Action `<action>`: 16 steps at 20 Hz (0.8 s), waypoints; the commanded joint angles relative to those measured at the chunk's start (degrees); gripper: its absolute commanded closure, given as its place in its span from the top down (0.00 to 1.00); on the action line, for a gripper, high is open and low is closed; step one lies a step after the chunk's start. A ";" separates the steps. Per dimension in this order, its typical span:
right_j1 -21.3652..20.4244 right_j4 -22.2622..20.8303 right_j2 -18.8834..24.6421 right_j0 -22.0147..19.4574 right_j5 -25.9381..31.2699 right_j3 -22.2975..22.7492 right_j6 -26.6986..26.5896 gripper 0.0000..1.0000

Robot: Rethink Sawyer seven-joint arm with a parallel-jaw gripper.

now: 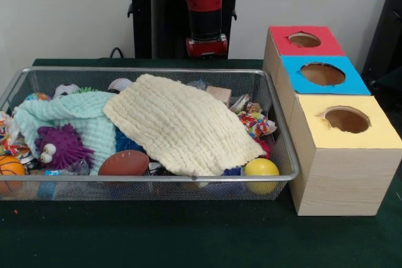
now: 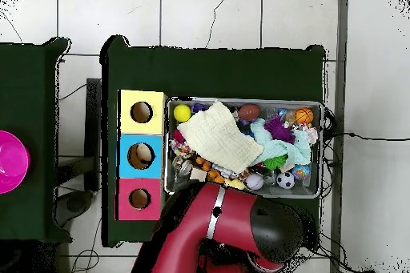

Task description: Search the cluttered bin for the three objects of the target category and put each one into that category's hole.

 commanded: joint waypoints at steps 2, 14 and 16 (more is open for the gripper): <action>5.81 11.51 -0.68 0.65 -23.75 -12.95 6.23 1.00; -10.93 52.41 -3.39 33.26 -18.60 13.94 12.84 1.00; -12.18 57.43 -2.90 38.20 -13.49 14.56 14.38 1.00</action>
